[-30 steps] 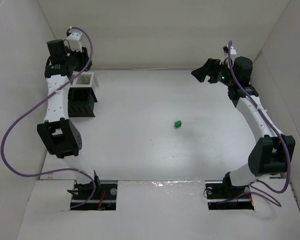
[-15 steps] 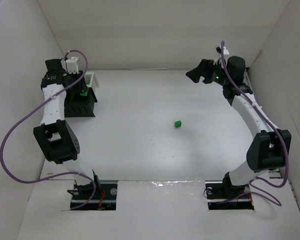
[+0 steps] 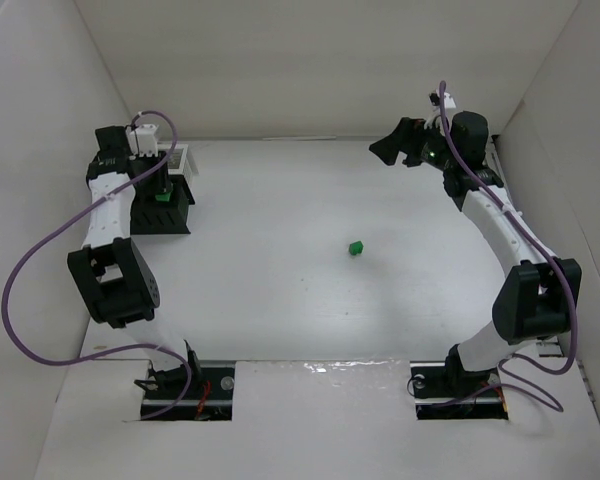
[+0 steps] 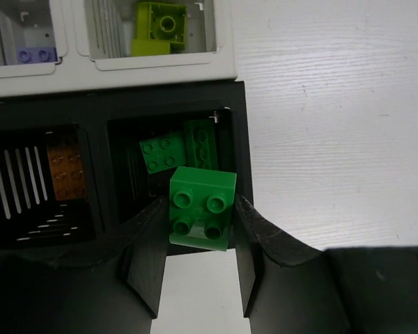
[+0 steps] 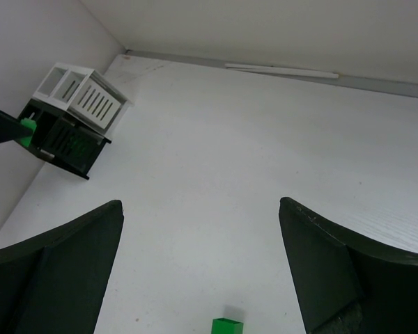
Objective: Sort the legos into containers by color
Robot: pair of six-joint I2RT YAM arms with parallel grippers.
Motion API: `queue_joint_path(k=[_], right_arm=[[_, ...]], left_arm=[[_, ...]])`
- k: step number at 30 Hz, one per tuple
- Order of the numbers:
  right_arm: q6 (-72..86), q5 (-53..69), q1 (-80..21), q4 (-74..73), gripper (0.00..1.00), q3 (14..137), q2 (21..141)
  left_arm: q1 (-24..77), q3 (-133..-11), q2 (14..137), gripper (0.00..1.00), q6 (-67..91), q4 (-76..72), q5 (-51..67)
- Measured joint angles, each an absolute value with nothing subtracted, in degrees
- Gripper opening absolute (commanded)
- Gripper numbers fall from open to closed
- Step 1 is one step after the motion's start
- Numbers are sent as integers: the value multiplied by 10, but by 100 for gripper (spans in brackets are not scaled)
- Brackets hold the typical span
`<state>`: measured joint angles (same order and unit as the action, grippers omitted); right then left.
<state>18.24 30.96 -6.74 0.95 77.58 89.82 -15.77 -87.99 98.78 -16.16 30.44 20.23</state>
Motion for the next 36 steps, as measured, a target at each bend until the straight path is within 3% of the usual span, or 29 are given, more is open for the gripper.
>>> queue_joint_path(k=[4, 8, 12, 17, 22, 29, 32, 36], right_arm=[[182, 308, -67, 11, 98, 776, 898], [182, 308, -67, 15, 98, 776, 898], [182, 308, -67, 17, 98, 776, 898], [182, 305, -67, 17, 98, 776, 898], [182, 284, -68, 21, 98, 767, 894], [196, 216, -68, 21, 100, 714, 853], [222, 158, -66, 22, 100, 695, 826], [268, 94, -36, 22, 100, 675, 791]], left_arm=[[-159, -880, 988, 48, -162, 289, 187], [-159, -881, 988, 76, -164, 277, 177], [-161, -881, 985, 83, -173, 264, 200], [-134, -915, 961, 83, -235, 308, 295], [19, -996, 958, 80, -326, 366, 384], [246, -921, 959, 74, -371, 359, 409], [290, -889, 964, 64, -359, 322, 419], [319, -841, 980, 61, -311, 224, 410]])
